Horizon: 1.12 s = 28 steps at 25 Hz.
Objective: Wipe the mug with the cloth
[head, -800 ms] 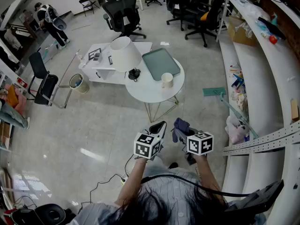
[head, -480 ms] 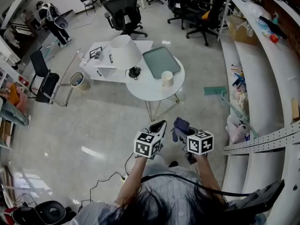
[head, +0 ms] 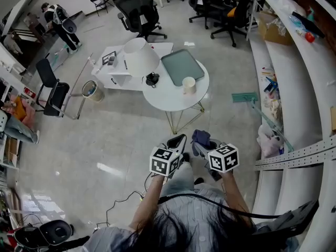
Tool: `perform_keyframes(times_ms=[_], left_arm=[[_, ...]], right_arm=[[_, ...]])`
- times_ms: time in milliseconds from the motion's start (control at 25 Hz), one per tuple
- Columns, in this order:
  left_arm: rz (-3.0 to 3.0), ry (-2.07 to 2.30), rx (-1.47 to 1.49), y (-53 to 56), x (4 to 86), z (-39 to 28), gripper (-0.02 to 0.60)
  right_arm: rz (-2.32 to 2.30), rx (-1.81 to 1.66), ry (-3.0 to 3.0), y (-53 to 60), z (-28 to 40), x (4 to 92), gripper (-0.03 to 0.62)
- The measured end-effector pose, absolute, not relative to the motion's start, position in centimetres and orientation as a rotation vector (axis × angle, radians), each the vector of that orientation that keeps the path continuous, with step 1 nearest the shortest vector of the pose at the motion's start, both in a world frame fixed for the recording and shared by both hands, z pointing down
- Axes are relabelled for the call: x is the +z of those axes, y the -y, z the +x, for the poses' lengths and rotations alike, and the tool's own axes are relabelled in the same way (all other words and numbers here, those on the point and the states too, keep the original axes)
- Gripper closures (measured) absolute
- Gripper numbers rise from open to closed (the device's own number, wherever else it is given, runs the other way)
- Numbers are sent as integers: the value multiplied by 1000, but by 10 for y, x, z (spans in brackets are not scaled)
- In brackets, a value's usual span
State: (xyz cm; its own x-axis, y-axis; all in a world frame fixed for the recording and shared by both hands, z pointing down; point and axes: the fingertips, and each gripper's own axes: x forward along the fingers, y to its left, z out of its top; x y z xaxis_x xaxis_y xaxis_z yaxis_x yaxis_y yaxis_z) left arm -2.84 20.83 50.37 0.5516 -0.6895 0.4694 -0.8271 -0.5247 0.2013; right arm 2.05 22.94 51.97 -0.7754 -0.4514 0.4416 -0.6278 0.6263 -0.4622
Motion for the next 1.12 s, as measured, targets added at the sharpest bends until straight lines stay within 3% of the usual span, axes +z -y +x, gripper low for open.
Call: perform_keyframes(times_ms=[480,1120], left_arm=[[2386,1165,479,-152,523,-21,561],[2337,1129,497,-25,544,-62,561]], right_arm=[[949,919,2514,-175,35,533,514],[969,1040,2375,-63,13,556,514]])
